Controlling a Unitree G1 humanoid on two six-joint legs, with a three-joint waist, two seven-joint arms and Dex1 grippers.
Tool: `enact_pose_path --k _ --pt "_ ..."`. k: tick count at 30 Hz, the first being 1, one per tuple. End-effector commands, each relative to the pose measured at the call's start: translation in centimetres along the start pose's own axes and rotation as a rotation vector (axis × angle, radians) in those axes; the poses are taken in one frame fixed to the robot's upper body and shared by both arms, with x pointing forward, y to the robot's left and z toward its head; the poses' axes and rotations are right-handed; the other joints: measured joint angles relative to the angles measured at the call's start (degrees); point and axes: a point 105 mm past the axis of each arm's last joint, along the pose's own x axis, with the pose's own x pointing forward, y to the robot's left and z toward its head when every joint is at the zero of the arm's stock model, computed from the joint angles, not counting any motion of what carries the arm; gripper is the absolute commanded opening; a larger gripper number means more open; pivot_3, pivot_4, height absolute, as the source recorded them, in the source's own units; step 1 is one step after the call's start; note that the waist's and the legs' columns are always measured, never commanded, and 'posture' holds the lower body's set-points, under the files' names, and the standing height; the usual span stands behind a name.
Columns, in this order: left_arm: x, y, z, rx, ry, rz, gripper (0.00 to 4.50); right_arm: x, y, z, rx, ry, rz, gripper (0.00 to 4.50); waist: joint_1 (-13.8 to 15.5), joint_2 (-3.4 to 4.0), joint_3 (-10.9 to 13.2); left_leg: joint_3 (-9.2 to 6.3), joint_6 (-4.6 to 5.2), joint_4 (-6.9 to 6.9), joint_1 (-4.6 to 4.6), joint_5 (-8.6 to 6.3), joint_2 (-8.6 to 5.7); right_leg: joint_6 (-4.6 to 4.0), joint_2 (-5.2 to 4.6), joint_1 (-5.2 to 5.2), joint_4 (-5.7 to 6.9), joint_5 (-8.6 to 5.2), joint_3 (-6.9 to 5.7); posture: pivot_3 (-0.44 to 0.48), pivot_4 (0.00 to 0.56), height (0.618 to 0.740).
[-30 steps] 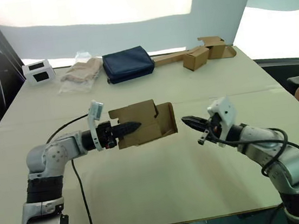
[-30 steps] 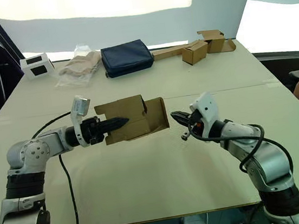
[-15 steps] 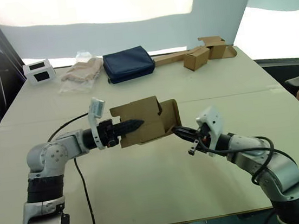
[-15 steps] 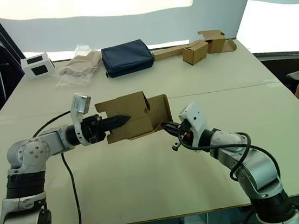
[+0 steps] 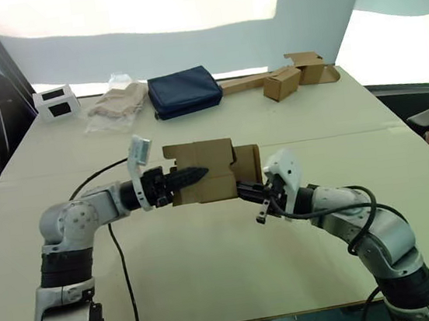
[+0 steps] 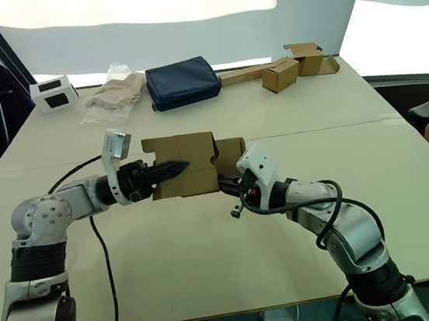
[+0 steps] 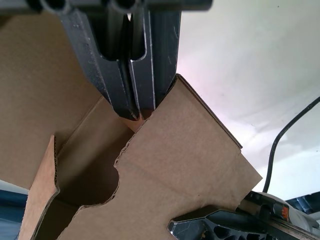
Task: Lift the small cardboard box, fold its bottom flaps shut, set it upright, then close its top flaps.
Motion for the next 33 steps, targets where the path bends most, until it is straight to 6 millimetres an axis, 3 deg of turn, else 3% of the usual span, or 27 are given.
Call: enact_pose_path --k 1,7,11,20,31,33 --pt "-0.5 -1.6 1.2 0.066 -0.019 -0.041 0.03 -2.8 -1.9 3.1 0.128 -0.166 -0.063 0.0 0.12 -0.01 0.0 -0.01 0.0 0.0 -0.01 0.0 0.01 0.0 0.0 0.0 0.0 0.0 0.0 0.0 0.15 0.74" --pt "-0.8 -1.8 2.2 0.067 -0.045 -0.051 0.03 -5.8 -4.0 4.0 0.354 -0.309 -0.084 0.0 -0.03 -0.01 0.01 0.01 0.0 0.0 0.01 0.0 0.0 0.0 -0.05 0.02 -0.01 0.0 0.01 0.0 0.15 0.74" --pt "-0.6 -1.9 2.5 0.079 -0.049 -0.056 0.0 -6.1 -5.3 3.5 0.511 -0.385 -0.068 1.04 -0.21 -0.01 0.01 0.0 0.0 -0.01 0.01 0.0 0.02 0.0 0.0 0.02 0.0 0.0 0.0 0.0 0.15 0.74" --pt "-0.3 -2.4 3.1 0.082 -0.062 -0.081 0.0 -3.8 -7.2 2.0 0.845 -0.533 0.005 4.32 -0.26 0.03 0.02 0.01 0.0 -0.02 0.01 0.0 0.03 0.03 0.02 0.01 0.0 0.02 0.02 0.0 0.15 0.74" --pt "-0.1 -2.4 2.9 0.079 -0.062 -0.076 0.0 -2.3 -4.4 3.2 0.888 -0.562 0.154 4.45 -0.25 0.04 0.03 -0.01 0.0 -0.03 0.0 0.0 0.04 0.04 0.0 0.0 0.0 0.02 0.0 0.0 0.15 0.74" --pt "-0.1 -2.2 2.5 0.074 -0.05 -0.071 0.0 -2.5 -2.3 4.1 0.835 -0.534 0.223 4.45 -0.16 0.04 0.03 -0.01 0.0 -0.04 0.0 0.0 0.04 0.04 0.0 0.0 0.0 0.02 0.0 0.0 0.15 0.74"
